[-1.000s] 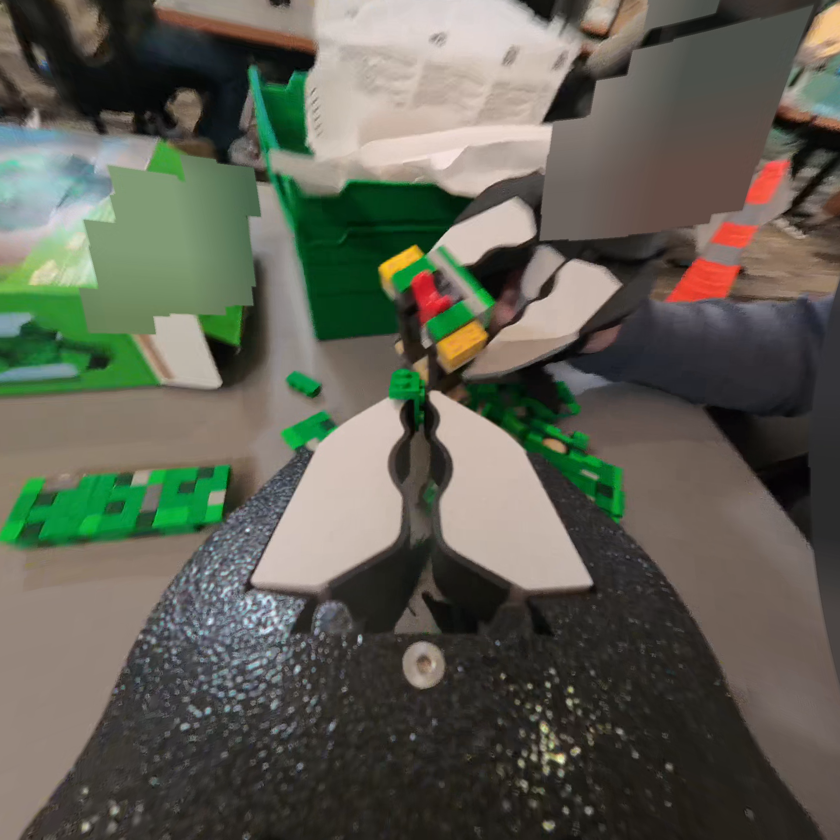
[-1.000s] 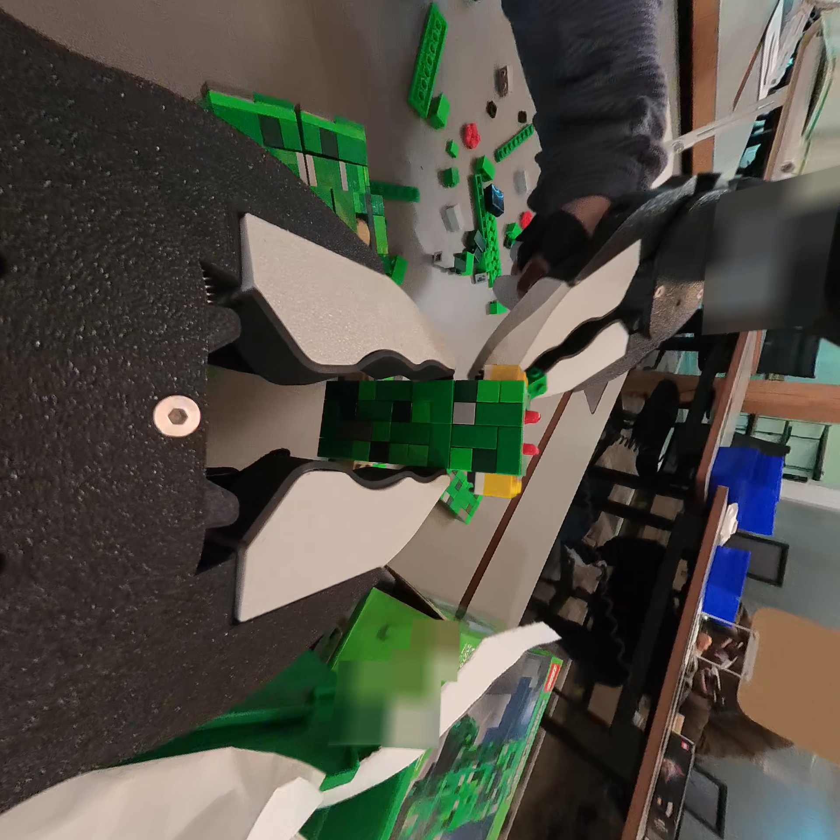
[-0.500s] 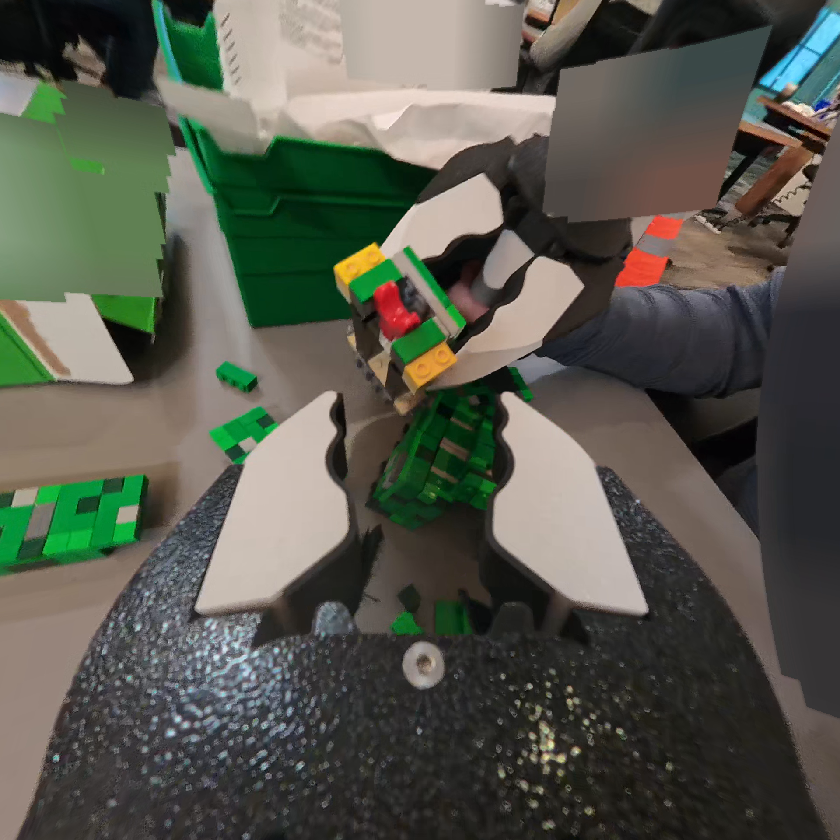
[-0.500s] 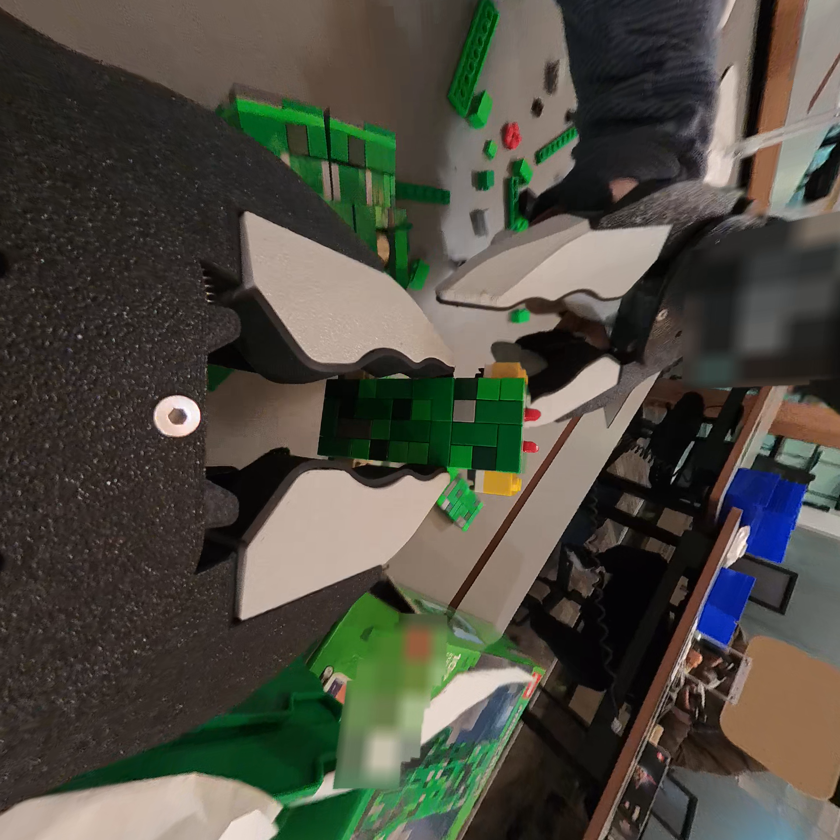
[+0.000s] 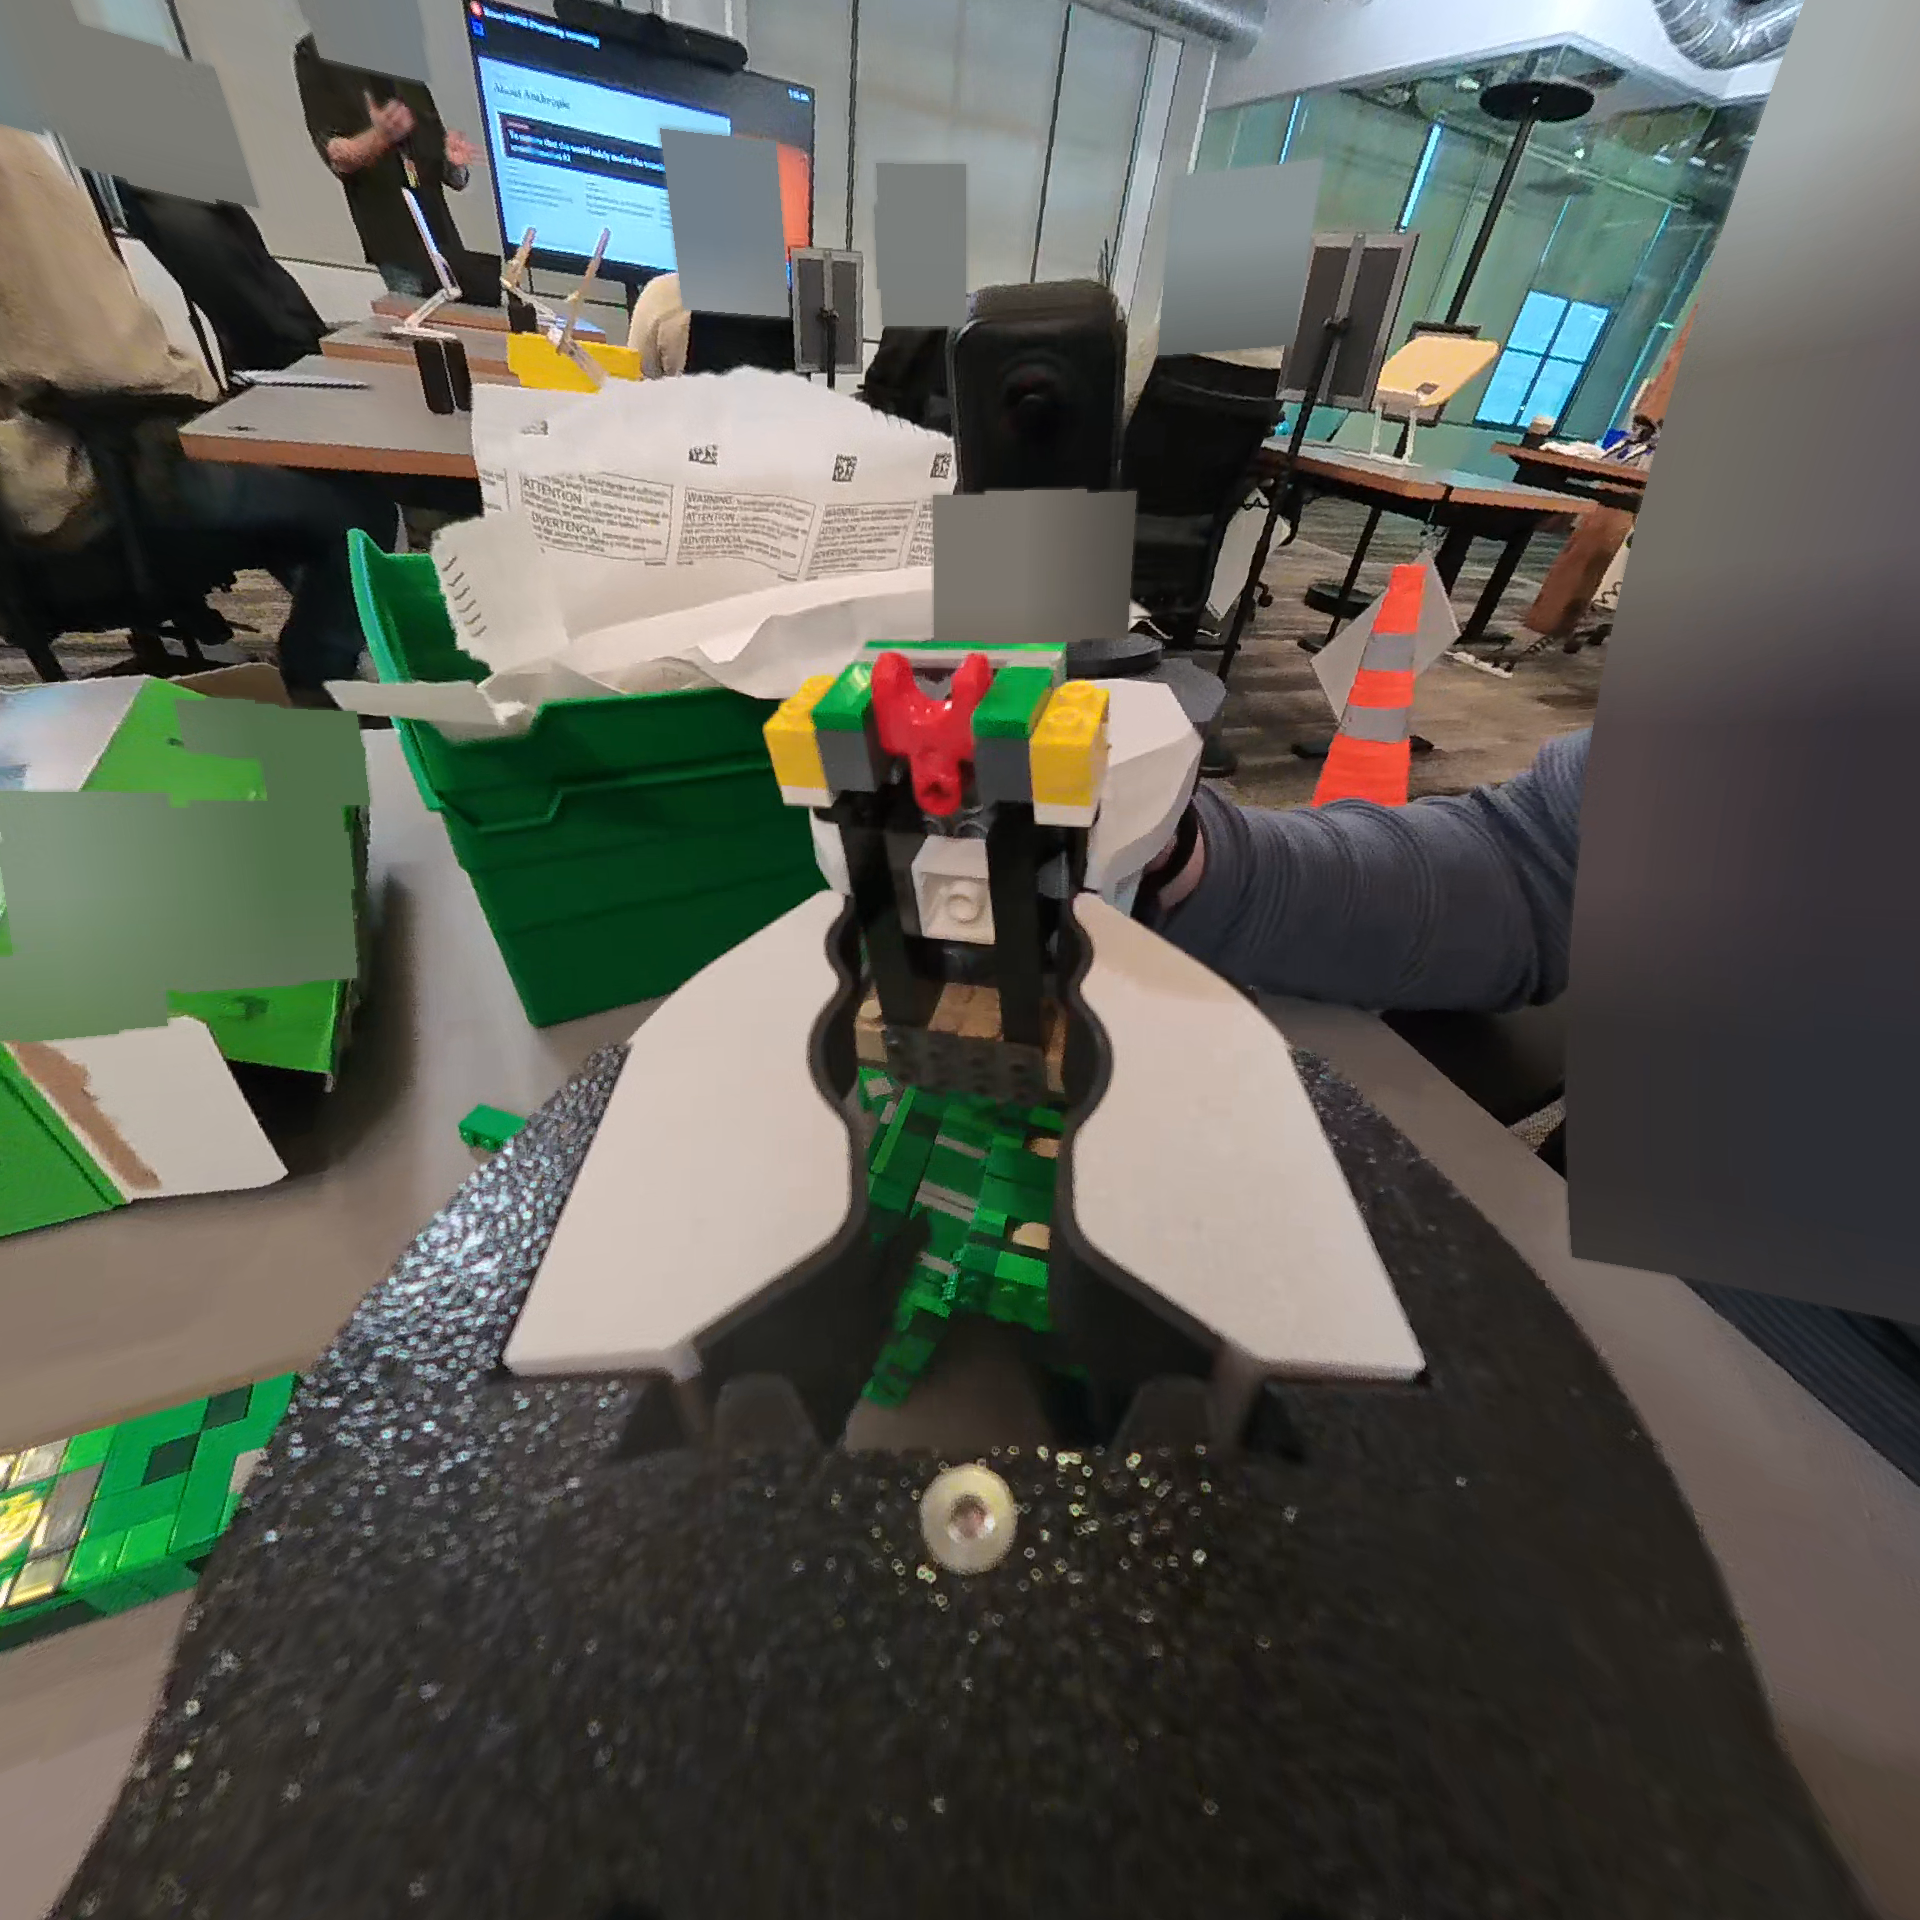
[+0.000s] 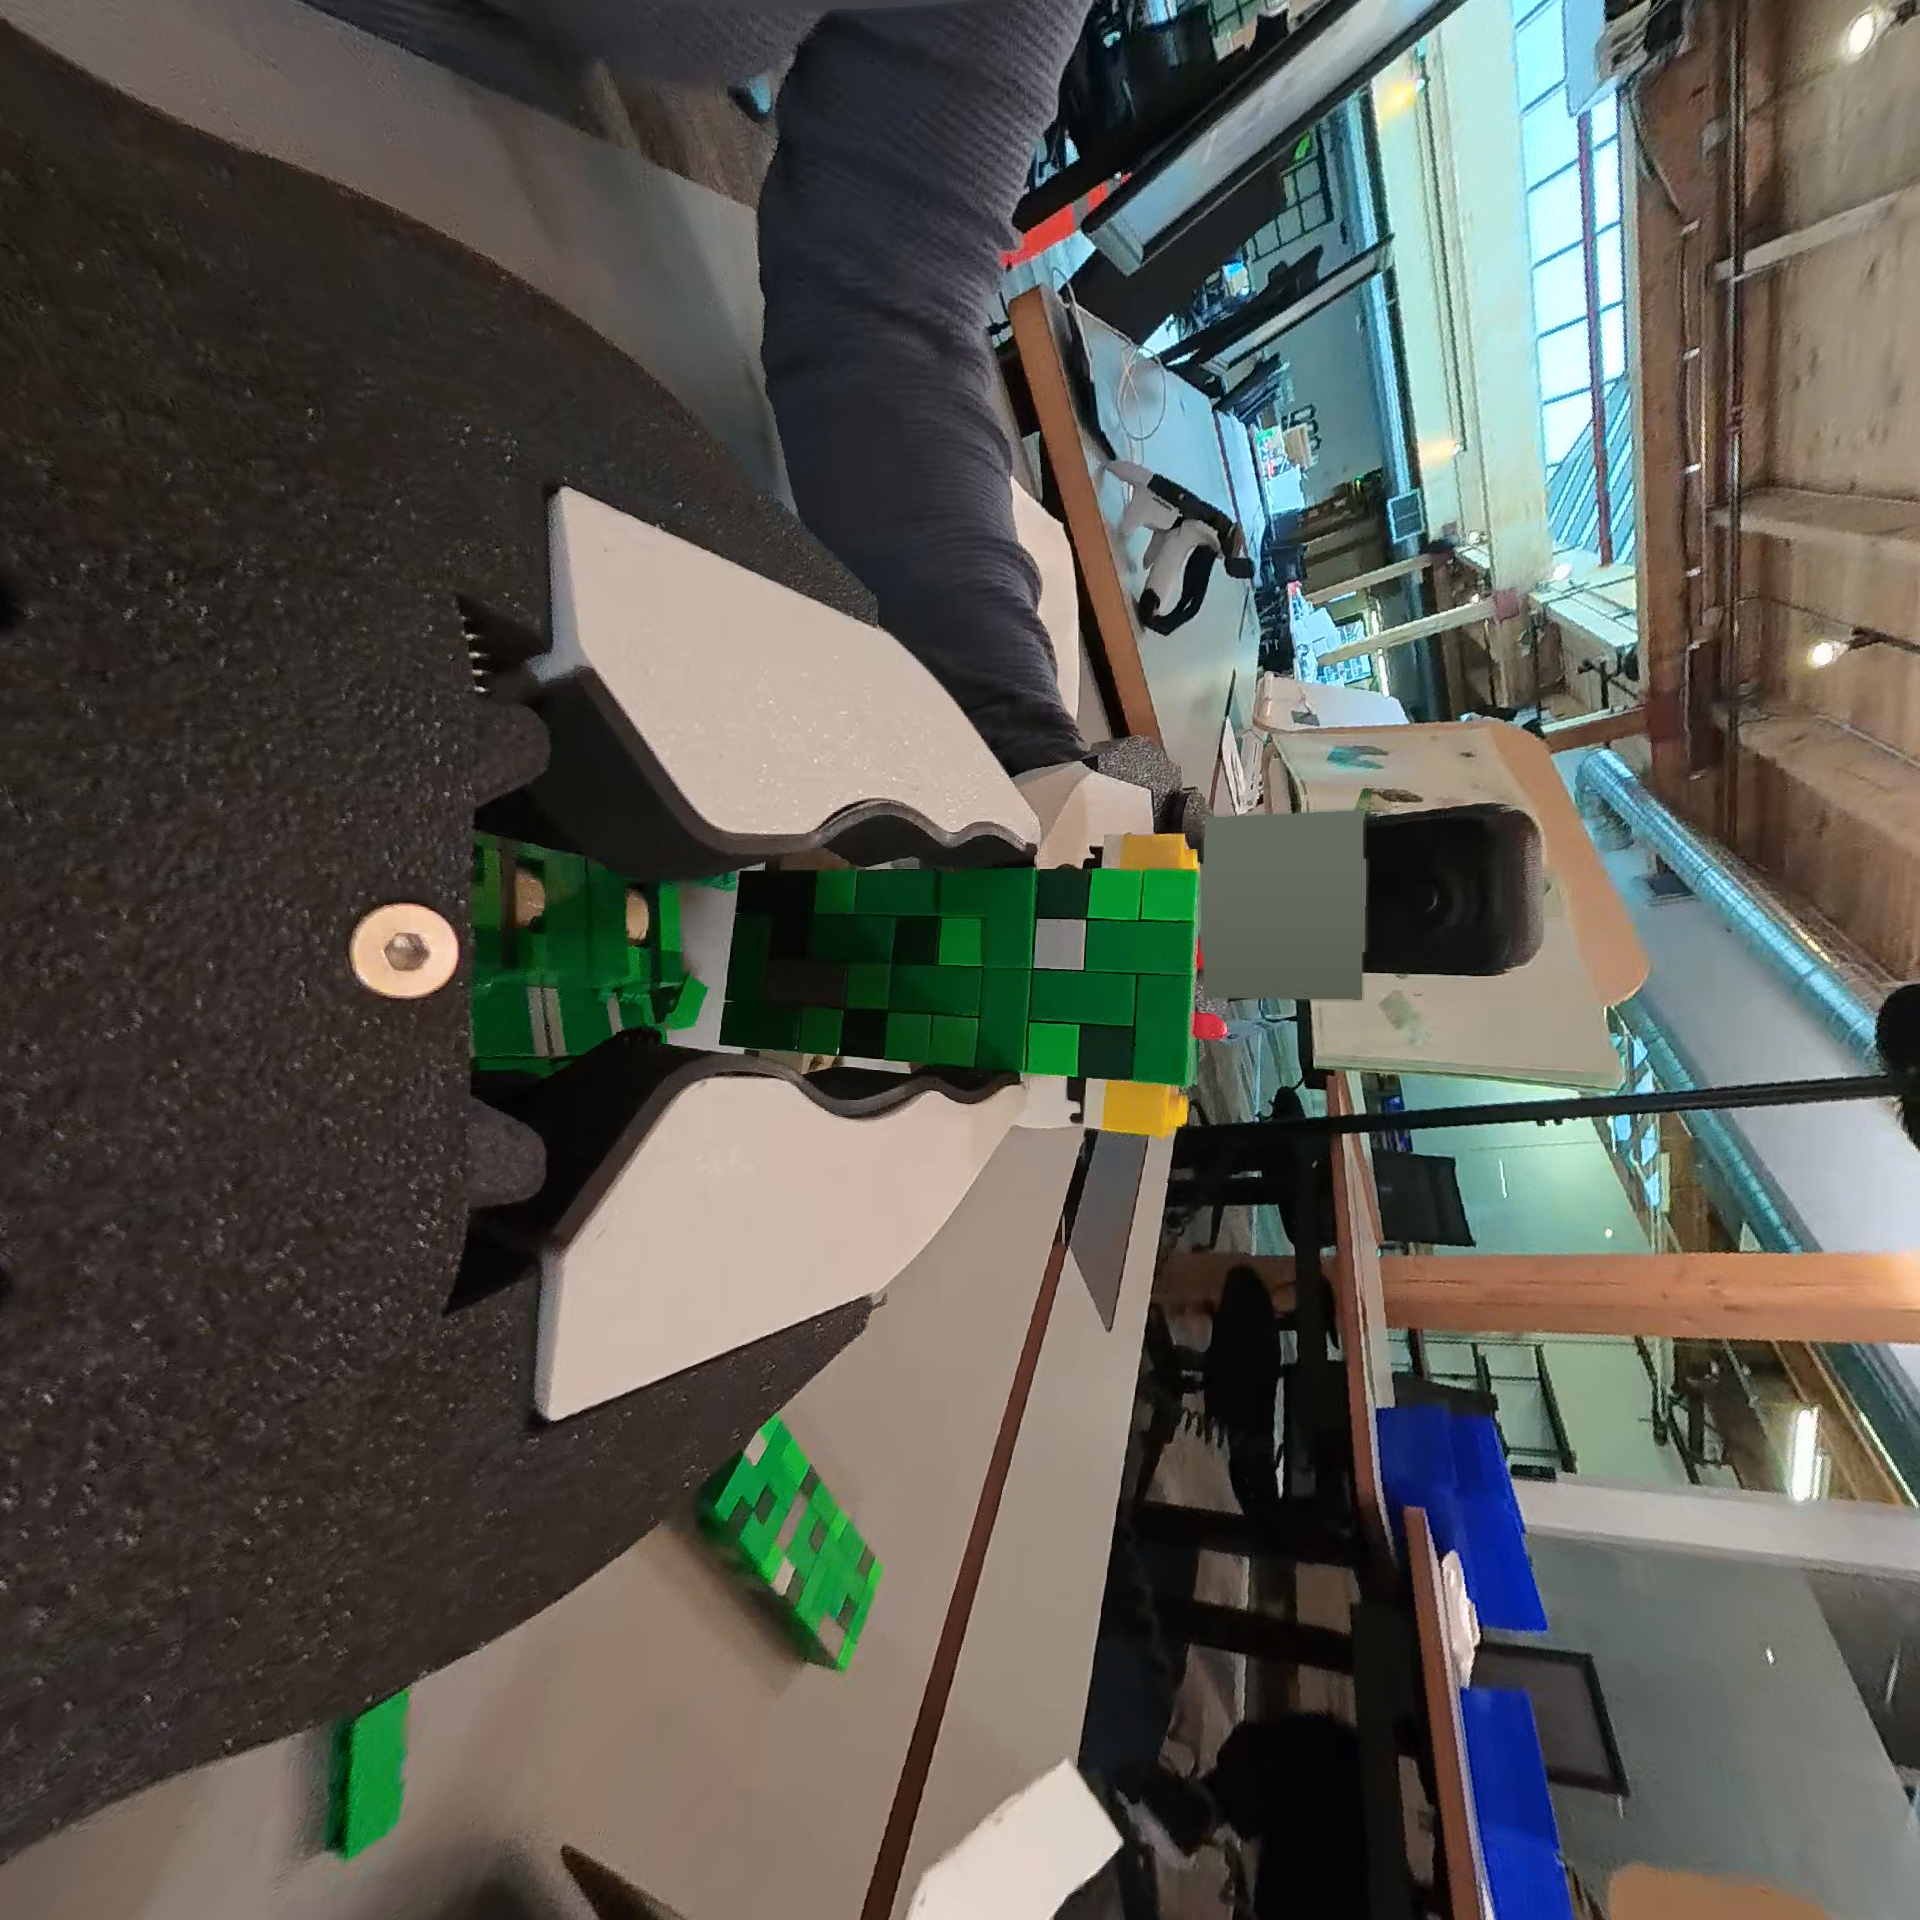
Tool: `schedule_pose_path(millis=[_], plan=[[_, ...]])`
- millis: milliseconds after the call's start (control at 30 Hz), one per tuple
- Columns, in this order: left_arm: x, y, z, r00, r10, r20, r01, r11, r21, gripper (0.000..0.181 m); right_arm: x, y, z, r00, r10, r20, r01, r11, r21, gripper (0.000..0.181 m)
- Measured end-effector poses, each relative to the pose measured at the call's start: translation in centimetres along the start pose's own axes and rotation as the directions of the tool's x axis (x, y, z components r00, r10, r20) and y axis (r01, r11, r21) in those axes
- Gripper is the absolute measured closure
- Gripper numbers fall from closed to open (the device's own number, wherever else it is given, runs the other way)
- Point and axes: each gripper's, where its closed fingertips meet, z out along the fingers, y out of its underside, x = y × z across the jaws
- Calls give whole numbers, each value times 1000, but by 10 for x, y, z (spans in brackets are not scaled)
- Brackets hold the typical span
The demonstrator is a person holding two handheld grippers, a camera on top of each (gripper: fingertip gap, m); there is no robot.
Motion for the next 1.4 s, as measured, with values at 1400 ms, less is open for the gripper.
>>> schedule_pose_path(millis=[1400], plan=[[-19, -1, 2, 969, -154, 192, 156, 988, 4, 146, 19, -10, -7, 974, 191, -118, -183, 980, 77, 156]])
